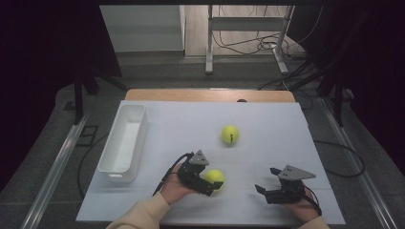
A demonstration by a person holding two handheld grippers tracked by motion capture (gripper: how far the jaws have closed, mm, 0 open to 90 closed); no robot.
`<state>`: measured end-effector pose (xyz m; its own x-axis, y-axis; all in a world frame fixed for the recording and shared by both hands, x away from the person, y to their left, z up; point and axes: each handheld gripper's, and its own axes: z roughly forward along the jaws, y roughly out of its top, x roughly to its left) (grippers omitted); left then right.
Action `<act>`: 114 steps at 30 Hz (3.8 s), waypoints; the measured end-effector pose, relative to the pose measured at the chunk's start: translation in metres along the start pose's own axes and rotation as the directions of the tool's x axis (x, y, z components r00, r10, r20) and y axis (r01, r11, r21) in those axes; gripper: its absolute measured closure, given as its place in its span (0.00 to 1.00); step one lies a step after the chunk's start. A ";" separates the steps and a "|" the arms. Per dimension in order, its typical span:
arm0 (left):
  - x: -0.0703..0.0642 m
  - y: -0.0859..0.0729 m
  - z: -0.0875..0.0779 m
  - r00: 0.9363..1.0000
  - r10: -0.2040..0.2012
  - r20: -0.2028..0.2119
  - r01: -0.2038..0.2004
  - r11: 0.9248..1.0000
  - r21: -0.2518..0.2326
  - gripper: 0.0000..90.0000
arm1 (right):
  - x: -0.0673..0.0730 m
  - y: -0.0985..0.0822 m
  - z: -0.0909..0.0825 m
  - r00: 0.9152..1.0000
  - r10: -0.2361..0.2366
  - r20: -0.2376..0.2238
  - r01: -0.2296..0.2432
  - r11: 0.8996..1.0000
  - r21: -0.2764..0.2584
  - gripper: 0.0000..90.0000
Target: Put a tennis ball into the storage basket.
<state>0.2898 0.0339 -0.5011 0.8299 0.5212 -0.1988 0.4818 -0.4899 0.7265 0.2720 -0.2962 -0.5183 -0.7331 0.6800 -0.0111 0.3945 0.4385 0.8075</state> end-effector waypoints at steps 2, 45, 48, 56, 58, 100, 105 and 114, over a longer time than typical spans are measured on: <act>-0.001 0.001 0.003 1.000 0.004 0.002 -0.004 1.000 0.008 0.06 | -0.001 0.000 0.000 1.000 0.002 0.001 -0.002 1.000 -0.002 0.14; -0.001 -0.004 0.011 0.997 0.073 -0.007 -0.072 0.993 0.092 0.30 | -0.002 0.002 0.005 1.000 -0.011 0.007 0.011 1.000 0.003 0.14; -0.002 -0.003 0.010 0.998 0.064 -0.013 -0.062 0.995 0.073 0.30 | -0.002 0.002 0.005 1.000 -0.012 0.007 0.011 1.000 0.003 0.14; -0.001 -0.002 0.000 0.998 0.056 -0.018 -0.056 0.998 0.029 0.30 | -0.002 0.002 0.005 1.000 -0.011 0.012 0.011 1.000 0.005 0.14; 0.000 -0.002 -0.002 0.998 0.056 -0.027 -0.055 0.998 0.012 0.29 | -0.002 0.002 0.005 1.000 -0.012 0.010 0.012 1.000 0.004 0.14; 0.008 0.012 -0.064 0.996 0.034 -0.081 -0.049 0.980 -0.192 0.29 | -0.002 0.002 0.003 0.999 -0.006 0.031 0.006 1.000 0.012 0.14; 0.009 0.013 -0.068 0.996 0.033 -0.084 -0.050 0.979 -0.199 0.29 | -0.002 0.002 0.004 1.000 -0.005 0.027 0.005 1.000 0.008 0.14; 0.011 0.013 -0.078 0.995 0.024 -0.098 -0.045 0.975 -0.219 0.29 | -0.002 0.002 0.003 1.000 -0.005 0.027 0.005 1.000 0.006 0.14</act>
<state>0.2835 0.0873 -0.4424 0.8097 0.5752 -0.1160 0.3708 -0.3484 0.8609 0.2763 -0.2952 -0.5189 -0.7200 0.6933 -0.0311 0.3942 0.4455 0.8038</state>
